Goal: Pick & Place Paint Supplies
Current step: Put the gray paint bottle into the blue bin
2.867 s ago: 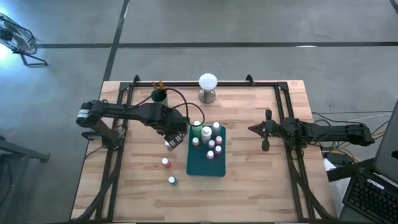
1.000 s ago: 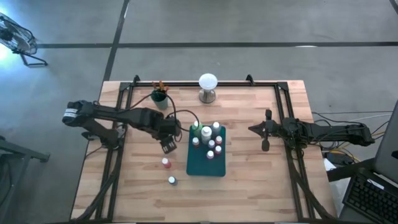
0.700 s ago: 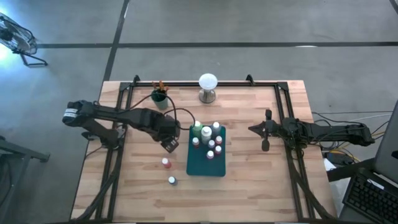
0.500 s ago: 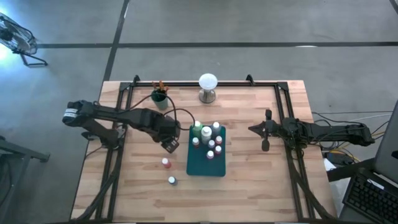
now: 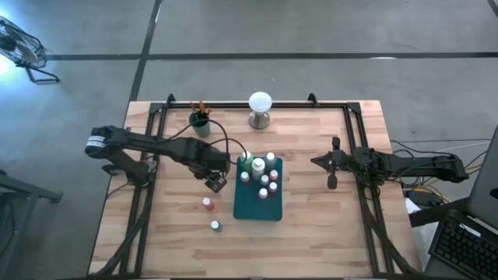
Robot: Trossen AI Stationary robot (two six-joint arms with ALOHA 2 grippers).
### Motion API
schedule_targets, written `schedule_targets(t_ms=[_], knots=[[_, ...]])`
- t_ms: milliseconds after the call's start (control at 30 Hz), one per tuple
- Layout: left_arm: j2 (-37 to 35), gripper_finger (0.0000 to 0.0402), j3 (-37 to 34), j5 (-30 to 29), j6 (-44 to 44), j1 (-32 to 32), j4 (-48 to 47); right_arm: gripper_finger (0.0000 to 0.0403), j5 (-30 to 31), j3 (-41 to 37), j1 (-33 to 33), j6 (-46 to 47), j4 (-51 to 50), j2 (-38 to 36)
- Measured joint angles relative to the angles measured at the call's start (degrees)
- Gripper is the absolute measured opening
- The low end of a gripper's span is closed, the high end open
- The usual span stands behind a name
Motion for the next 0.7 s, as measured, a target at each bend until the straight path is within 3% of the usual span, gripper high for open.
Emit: schedule_targets(t_ms=[700], knots=[[5.0, 0.0234, 0.0, -0.1, 1.3, 0.5, 1.6, 0.0008, 0.0, 0.0, 0.0, -0.4, 0.0, 0.0]])
